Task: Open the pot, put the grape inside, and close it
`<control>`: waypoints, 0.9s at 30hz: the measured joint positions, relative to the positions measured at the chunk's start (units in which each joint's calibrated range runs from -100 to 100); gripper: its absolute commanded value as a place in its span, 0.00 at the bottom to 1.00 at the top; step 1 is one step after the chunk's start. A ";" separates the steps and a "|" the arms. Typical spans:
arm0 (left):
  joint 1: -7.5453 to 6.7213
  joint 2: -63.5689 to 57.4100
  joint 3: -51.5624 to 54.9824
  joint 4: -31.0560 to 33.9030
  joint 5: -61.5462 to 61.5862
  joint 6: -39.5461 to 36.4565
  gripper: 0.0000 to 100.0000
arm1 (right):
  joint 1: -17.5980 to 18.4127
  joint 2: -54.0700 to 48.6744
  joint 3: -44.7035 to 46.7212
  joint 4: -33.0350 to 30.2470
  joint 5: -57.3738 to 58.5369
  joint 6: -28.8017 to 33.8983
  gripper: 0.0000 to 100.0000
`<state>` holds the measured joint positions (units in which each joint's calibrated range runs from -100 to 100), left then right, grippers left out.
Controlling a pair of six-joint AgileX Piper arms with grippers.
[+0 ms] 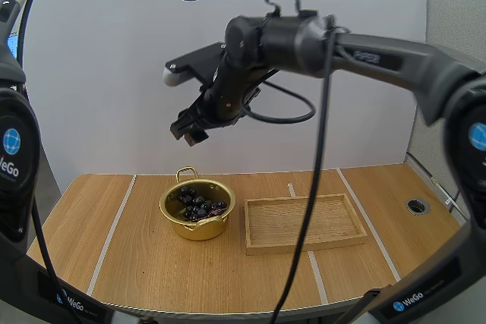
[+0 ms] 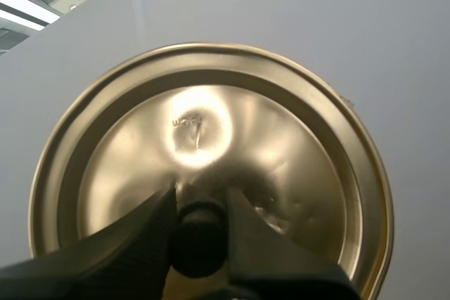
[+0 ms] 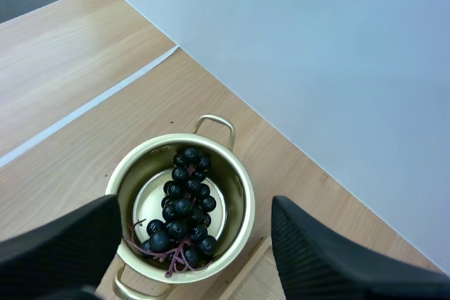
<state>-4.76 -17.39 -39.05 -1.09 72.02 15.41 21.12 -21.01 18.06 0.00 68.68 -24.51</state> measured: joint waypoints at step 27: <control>0.00 0.00 0.00 0.00 0.00 0.00 0.00 | 0.00 -27.71 0.25 -0.70 29.93 6.77 0.00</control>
<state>-4.76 -17.39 -39.05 -1.09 72.02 15.41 21.12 -48.72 18.31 -0.70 98.62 -17.74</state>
